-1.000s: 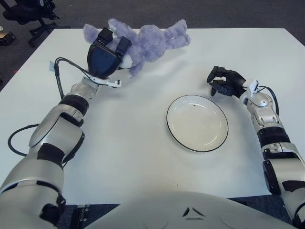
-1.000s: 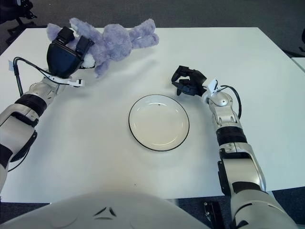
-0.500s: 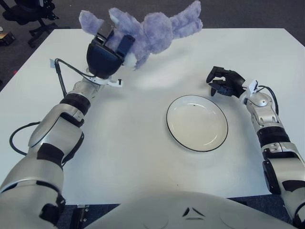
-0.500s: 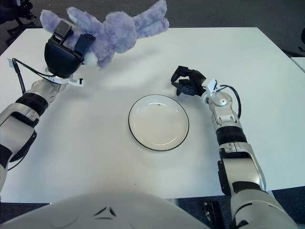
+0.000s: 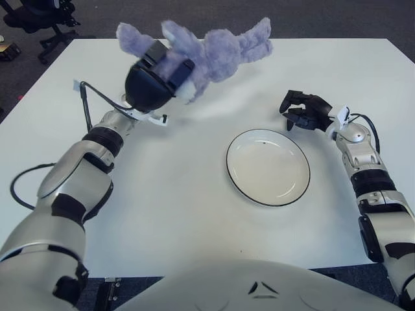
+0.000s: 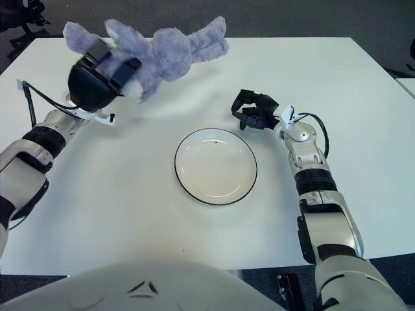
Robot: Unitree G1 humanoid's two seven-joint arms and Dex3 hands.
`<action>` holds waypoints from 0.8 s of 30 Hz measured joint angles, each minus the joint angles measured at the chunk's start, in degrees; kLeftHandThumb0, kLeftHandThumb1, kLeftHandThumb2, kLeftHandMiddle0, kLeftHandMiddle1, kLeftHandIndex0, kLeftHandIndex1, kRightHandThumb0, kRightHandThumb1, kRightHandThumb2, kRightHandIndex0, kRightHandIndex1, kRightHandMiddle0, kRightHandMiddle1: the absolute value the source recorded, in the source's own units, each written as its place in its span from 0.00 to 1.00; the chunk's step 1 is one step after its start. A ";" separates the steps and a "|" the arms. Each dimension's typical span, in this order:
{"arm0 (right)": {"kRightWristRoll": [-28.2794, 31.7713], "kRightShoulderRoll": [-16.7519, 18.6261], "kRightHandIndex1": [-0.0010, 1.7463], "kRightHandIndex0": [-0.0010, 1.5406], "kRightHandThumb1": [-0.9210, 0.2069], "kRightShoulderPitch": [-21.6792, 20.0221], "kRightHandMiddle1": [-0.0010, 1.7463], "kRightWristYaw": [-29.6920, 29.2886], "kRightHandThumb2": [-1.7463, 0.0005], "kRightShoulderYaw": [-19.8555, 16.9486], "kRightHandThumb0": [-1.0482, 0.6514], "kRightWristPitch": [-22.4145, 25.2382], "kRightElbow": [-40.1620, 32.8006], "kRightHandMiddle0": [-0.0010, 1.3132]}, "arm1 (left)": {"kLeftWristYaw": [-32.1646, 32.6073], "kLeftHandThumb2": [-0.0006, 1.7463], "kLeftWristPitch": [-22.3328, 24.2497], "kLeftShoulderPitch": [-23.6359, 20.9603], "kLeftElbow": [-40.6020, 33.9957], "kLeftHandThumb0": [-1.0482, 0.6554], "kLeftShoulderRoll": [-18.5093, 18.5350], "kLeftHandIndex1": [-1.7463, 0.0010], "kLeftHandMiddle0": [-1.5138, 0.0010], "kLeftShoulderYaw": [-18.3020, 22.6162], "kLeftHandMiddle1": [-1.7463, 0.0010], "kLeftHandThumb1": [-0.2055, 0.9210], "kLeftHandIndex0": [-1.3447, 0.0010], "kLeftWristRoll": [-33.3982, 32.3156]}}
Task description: Put the doll into the plate.
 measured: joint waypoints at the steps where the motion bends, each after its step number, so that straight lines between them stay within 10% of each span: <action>1: 0.00 0.02 0.73 0.51 0.00 0.01 0.88 -0.05 0.81 0.00 0.41 0.00 -0.01 0.30 | 0.00 0.04 -0.01 -0.01 0.00 0.39 0.00 0.29 0.32 -0.09 0.00 1.00 0.48 0.02; 3: -0.02 0.39 0.72 0.50 0.00 0.31 0.86 -1.47 0.82 -0.50 0.41 -0.42 -0.17 0.33 | 0.10 0.31 0.33 -0.35 0.06 0.39 0.05 0.13 0.37 -0.88 0.00 0.85 0.62 0.75; 7: 0.02 4.65 0.71 0.51 0.00 2.54 0.83 -10.65 0.85 -3.77 0.40 -6.00 -0.40 0.36 | 0.57 0.46 2.17 -1.57 1.03 0.39 0.30 0.03 0.40 -4.87 0.00 0.78 0.70 4.53; 16: -6.89 10.08 0.71 0.46 0.00 4.08 0.76 -25.39 0.90 -4.84 0.54 -17.67 0.36 0.36 | 0.97 0.44 2.51 -2.25 2.53 0.39 0.05 0.00 0.43 -7.99 0.00 0.83 0.76 5.63; 24: -9.34 10.05 0.72 0.41 0.00 2.65 0.78 -26.79 0.88 -4.65 0.61 -22.47 -5.12 0.30 | 1.13 0.40 2.45 -3.78 6.03 0.40 -1.14 0.00 0.45 -10.49 0.00 0.88 0.78 5.63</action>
